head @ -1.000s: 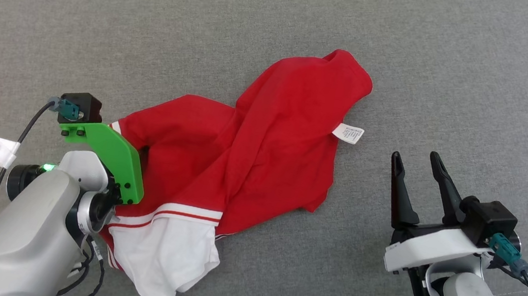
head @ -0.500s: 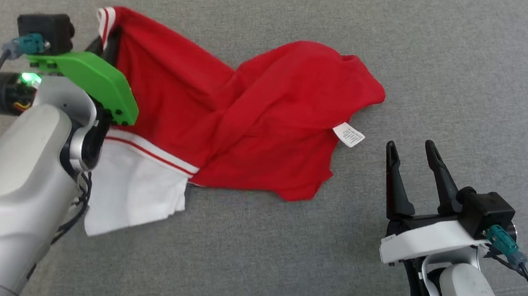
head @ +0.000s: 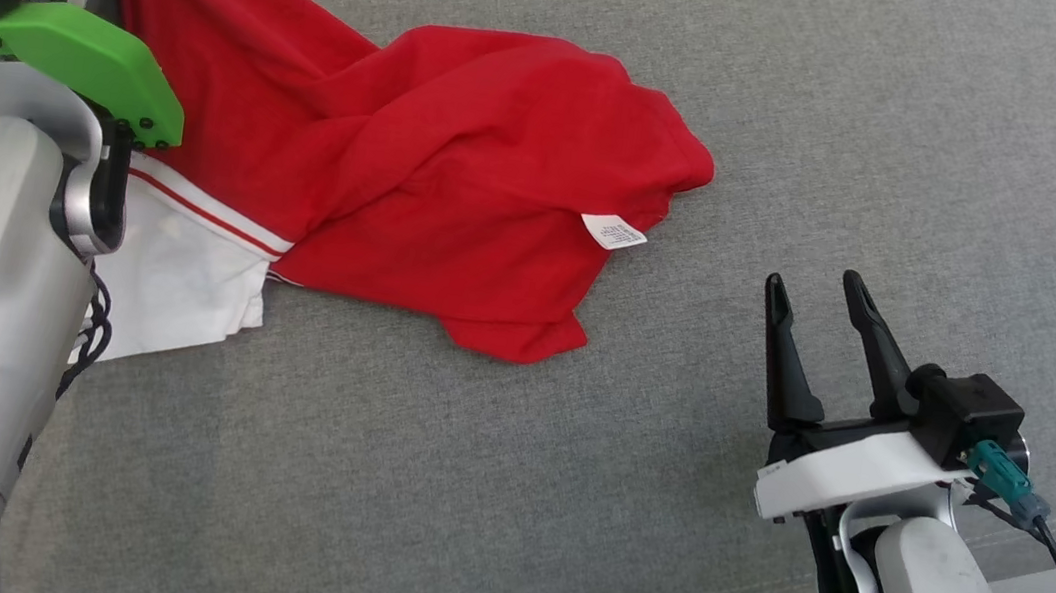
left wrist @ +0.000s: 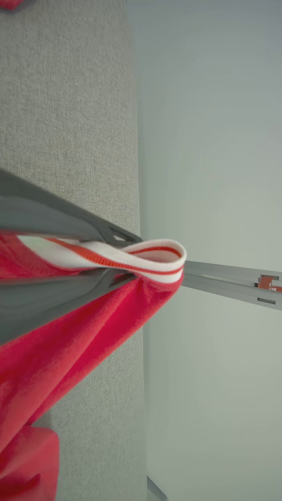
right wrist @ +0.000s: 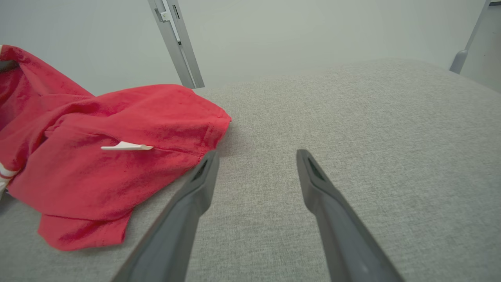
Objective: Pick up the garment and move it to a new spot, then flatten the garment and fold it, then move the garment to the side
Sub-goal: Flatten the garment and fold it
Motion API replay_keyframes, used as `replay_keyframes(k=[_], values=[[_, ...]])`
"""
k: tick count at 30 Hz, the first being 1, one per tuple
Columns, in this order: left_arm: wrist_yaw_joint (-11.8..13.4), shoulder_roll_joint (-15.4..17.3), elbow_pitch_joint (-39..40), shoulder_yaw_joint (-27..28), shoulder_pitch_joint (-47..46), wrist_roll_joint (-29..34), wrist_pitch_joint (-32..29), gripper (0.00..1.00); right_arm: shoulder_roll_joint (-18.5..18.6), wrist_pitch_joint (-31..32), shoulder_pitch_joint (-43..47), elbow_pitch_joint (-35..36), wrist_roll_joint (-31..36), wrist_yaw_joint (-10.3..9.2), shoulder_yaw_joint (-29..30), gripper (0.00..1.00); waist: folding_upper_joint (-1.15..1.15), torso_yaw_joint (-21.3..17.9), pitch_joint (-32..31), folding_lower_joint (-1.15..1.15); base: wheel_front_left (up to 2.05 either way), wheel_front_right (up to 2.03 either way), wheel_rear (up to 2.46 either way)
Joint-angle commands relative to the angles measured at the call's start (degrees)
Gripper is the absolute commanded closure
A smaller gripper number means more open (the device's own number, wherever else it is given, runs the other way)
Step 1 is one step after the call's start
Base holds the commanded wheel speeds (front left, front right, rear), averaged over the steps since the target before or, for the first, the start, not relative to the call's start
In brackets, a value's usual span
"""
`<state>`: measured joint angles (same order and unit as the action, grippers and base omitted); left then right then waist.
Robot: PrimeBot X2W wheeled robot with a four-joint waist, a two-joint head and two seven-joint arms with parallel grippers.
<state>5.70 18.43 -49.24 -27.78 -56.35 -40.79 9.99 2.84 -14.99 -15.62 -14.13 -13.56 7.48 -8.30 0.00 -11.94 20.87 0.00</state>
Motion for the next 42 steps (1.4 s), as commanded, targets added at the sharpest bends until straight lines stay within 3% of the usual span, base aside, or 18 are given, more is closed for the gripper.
replay_keyframes(k=[1, 8, 16, 24, 30, 36, 42], values=[[-0.77, -0.77, -0.82, 0.09, -0.40, -0.25, 1.15, 0.00, 0.10, -0.24, -0.39, -0.01, 0.34, 0.03, 0.58, 0.00, 0.00, 0.51, -0.08, 0.00, 0.00, 0.00, 0.00], [-5.90, -3.68, 0.17, 1.12, 5.71, -0.09, 5.12, 0.00, 0.12, -0.18, 1.25, 0.26, 2.14, 0.03, 2.39, 0.00, 0.00, 4.20, -2.69, 0.00, 0.00, 0.00, 0.00], [-6.05, -7.61, 20.53, 11.77, 23.31, 8.48, 5.14, 0.00, 0.13, 1.12, 3.23, 0.84, 3.17, 0.02, 4.32, 0.00, 0.00, 8.65, -6.80, 0.00, 0.00, 0.00, 0.00], [-9.41, -12.92, 35.62, 20.86, 41.08, 19.11, 5.15, 0.00, 0.13, 2.44, 5.01, 0.65, 3.43, 0.02, 6.07, 0.00, 0.00, 11.36, -10.16, 0.00, 0.00, 0.00, 0.00], [-11.35, -14.73, 38.39, 24.19, 48.84, 23.05, 5.16, 0.00, 0.11, 3.15, 5.83, 0.29, 4.28, 0.03, 7.57, 0.00, 0.00, 12.49, -11.52, 0.00, 0.00, 0.00, 0.00], [-12.56, -15.19, 38.61, 25.30, 50.60, 25.09, 5.16, 0.00, 0.12, 3.73, 5.76, -0.50, 3.09, 0.03, 9.01, 0.00, 0.00, 13.27, -11.69, 0.00, 0.00, 0.00, 0.00], [-12.94, -15.43, 39.22, 25.24, 49.52, 25.51, 5.16, 0.00, 0.14, 10.10, 0.52, -3.14, -1.16, 0.02, 9.63, 0.00, 0.00, 13.84, -10.38, 0.00, 0.00, 0.00, 0.00]])
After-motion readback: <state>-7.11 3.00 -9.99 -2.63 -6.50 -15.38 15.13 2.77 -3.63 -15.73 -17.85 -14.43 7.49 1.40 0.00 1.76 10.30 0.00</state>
